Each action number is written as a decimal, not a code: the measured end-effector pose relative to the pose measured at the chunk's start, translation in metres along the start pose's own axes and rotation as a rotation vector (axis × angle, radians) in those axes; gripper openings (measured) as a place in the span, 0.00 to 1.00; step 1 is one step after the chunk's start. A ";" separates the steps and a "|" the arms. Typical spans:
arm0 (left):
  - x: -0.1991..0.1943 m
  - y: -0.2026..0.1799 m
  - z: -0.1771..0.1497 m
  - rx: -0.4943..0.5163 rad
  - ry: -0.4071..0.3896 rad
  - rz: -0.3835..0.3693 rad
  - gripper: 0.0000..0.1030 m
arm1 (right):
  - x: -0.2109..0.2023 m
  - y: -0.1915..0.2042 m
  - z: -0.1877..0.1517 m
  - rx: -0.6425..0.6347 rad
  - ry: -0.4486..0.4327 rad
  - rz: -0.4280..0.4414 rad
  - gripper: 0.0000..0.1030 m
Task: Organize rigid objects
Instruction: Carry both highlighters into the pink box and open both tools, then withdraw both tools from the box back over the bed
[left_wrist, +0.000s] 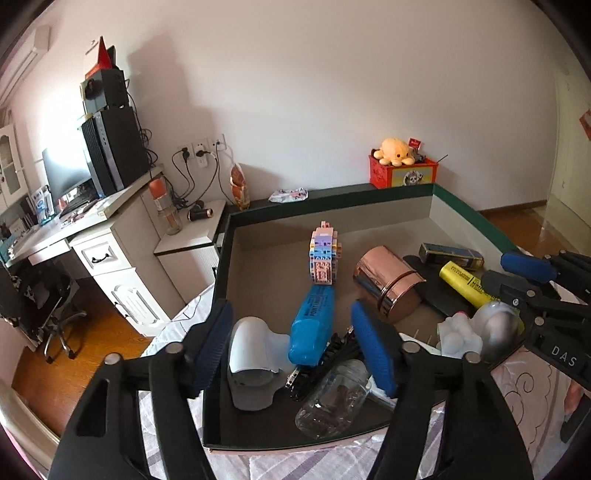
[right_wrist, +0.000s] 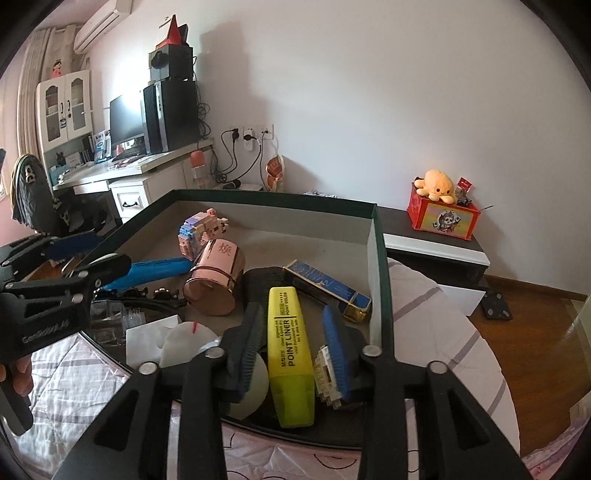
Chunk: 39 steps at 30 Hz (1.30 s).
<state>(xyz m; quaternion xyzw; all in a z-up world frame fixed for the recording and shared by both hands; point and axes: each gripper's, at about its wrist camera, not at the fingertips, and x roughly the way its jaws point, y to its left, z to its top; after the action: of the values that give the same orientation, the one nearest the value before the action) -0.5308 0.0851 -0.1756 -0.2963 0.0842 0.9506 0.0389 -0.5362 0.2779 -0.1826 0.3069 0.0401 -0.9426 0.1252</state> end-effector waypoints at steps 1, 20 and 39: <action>-0.002 0.000 0.000 -0.004 -0.004 -0.003 0.74 | -0.001 -0.001 0.000 0.005 -0.001 0.005 0.38; -0.028 0.005 -0.003 -0.047 -0.034 0.029 0.96 | -0.030 0.002 0.006 0.018 -0.092 -0.023 0.75; -0.089 -0.041 -0.053 -0.007 0.051 -0.065 1.00 | -0.099 -0.020 -0.011 0.082 -0.117 -0.119 0.82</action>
<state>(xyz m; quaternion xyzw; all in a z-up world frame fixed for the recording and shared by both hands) -0.4230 0.1133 -0.1729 -0.3230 0.0723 0.9413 0.0663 -0.4581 0.3196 -0.1332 0.2530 0.0124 -0.9656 0.0583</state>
